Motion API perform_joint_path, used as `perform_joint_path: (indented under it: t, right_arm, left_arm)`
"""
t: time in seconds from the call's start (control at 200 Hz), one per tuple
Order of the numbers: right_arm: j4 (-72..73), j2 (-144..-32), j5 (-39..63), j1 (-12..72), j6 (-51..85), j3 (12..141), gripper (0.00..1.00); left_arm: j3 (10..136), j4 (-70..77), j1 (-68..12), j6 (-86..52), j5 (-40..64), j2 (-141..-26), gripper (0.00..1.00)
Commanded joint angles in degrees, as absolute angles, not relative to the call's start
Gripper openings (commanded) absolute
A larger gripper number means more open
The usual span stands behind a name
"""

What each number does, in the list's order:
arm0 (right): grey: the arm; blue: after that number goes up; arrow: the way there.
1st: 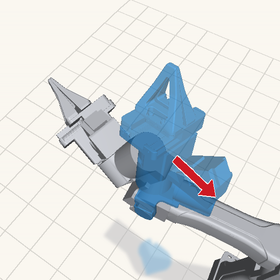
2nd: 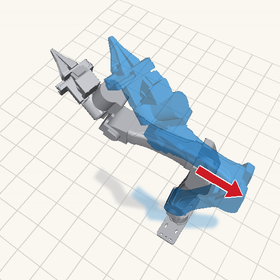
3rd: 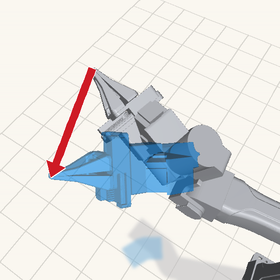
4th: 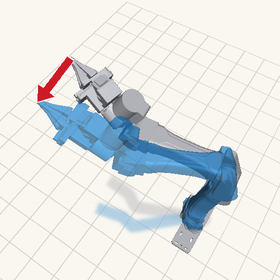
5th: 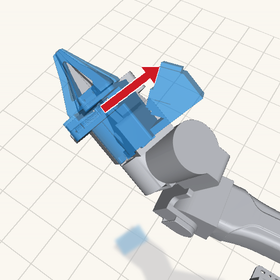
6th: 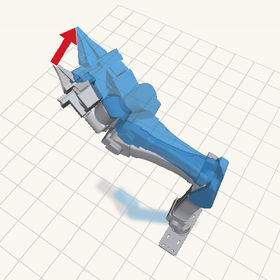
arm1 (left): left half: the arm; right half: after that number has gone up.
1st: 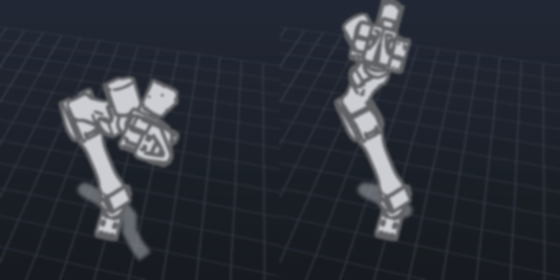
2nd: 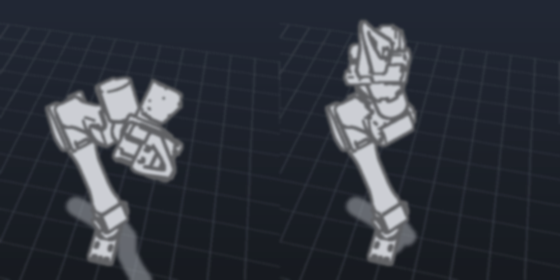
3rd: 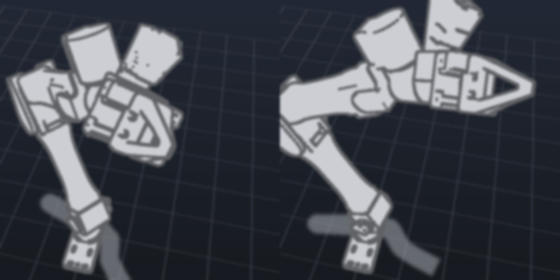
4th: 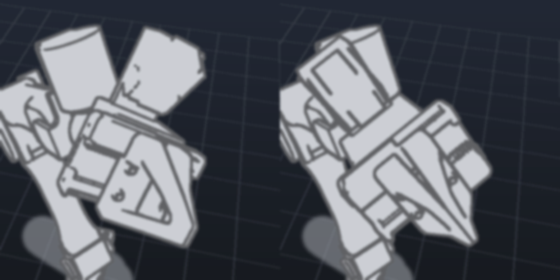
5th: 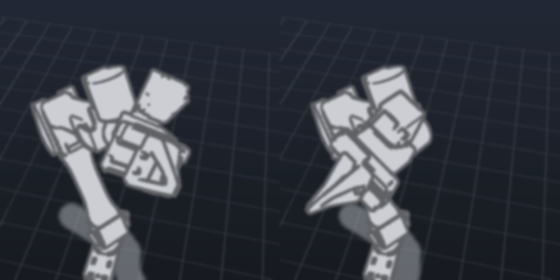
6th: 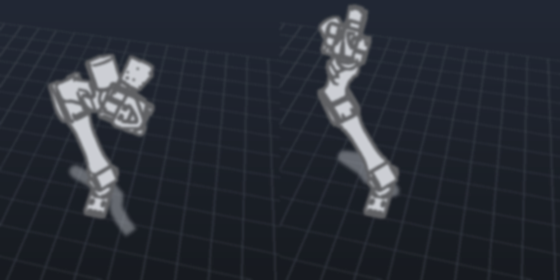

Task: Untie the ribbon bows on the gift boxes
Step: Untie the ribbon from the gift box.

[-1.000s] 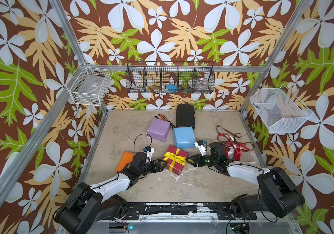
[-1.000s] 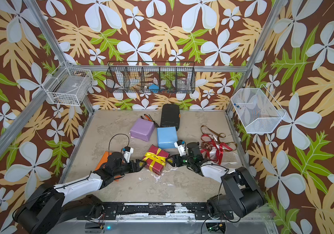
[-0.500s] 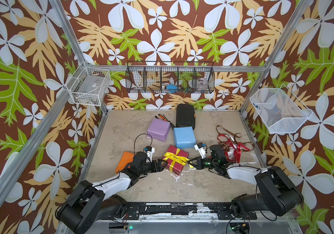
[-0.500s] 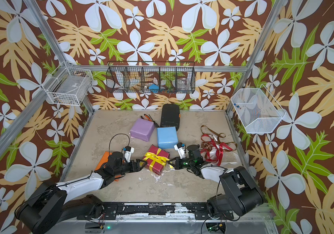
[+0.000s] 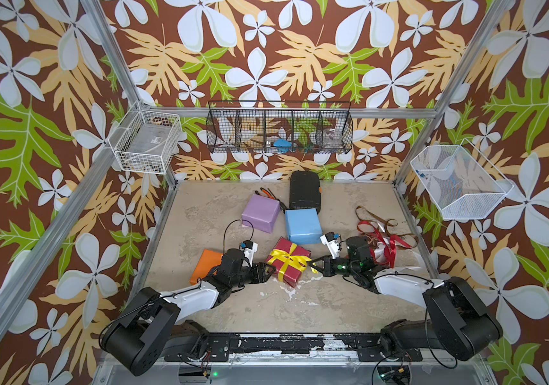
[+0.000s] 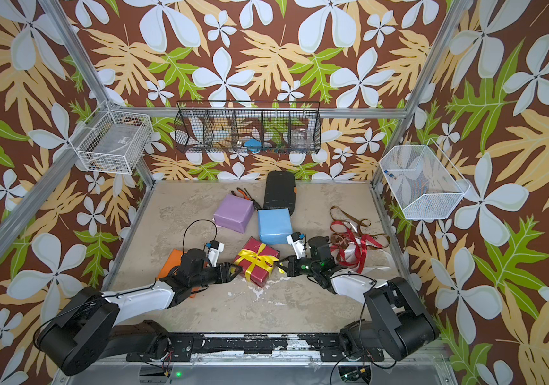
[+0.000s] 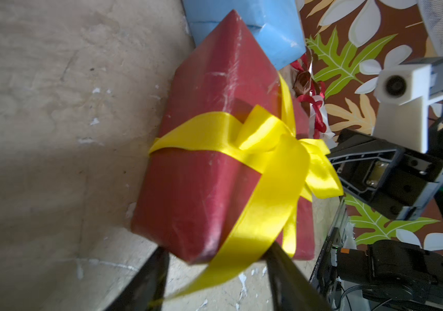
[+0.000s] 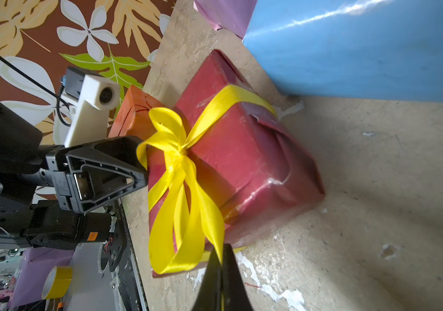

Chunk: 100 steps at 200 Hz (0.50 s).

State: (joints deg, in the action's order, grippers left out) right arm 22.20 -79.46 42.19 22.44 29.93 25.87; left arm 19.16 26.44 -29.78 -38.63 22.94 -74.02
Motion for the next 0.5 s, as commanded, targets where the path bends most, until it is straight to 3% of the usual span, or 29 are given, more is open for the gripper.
perform_joint_path:
  t: [0.0,0.14,0.34,0.495]
  right_arm:
    - [22.0,-79.73,42.76,22.5,28.96,26.12,0.0]
    - [21.07,-79.69,41.83,22.5,28.45,26.29,0.0]
    - [20.82,-79.57,41.05,22.48,28.37,26.13,0.0]
    - [19.27,-78.67,38.45,22.5,28.94,26.34,0.0]
  left_arm:
    - [19.42,24.83,-29.71,-37.76,22.11,-73.16,0.46]
    - [18.92,22.11,-29.71,-37.35,20.15,-69.78,0.37]
    - [19.77,18.02,-29.71,-35.52,16.81,-68.03,0.0]
    - [21.25,15.27,-29.48,-36.18,11.49,-68.2,0.0]
